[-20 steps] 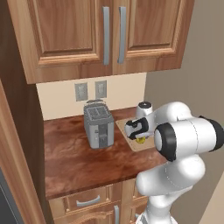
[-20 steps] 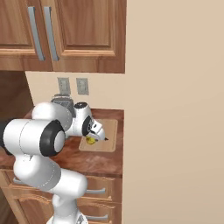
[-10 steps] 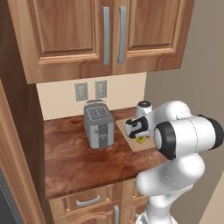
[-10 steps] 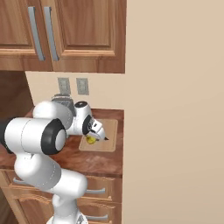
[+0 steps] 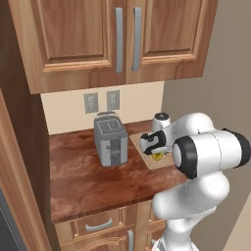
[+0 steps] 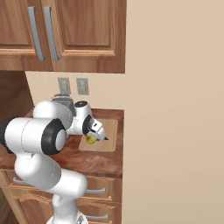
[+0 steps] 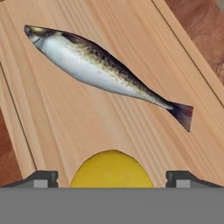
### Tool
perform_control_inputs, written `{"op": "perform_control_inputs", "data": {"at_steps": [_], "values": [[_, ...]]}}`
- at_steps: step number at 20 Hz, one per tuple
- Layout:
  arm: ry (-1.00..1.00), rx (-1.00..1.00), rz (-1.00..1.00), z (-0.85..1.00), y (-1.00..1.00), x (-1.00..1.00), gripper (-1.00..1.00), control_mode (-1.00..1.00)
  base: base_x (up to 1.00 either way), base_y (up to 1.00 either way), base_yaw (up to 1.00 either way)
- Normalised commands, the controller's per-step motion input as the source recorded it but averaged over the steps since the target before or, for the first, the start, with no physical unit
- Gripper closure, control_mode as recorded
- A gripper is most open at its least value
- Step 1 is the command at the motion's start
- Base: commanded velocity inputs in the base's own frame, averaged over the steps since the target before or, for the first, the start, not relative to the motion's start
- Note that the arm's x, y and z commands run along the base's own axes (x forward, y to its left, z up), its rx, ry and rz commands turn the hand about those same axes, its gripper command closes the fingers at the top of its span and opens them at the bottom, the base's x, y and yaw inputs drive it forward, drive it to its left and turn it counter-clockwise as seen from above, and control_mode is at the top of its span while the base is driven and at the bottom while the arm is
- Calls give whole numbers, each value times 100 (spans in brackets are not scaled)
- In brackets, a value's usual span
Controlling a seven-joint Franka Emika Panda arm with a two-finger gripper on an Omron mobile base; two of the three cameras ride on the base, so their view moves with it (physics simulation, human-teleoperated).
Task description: Retrieve a lemon from the fridge and place it on the cutting board with the fish.
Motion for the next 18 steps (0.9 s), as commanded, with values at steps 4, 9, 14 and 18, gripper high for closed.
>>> {"op": "perform_control_inputs", "data": {"at_steps": [4,9,14,18], "values": [[0,0,0,5,0,0,-100,-100,0,0,0],[0,0,0,17,0,0,-100,-100,0,0,0],[0,0,0,22,0,0,-100,-100,0,0,0],[0,0,0,18,0,-5,-100,-100,0,0,0]]}}
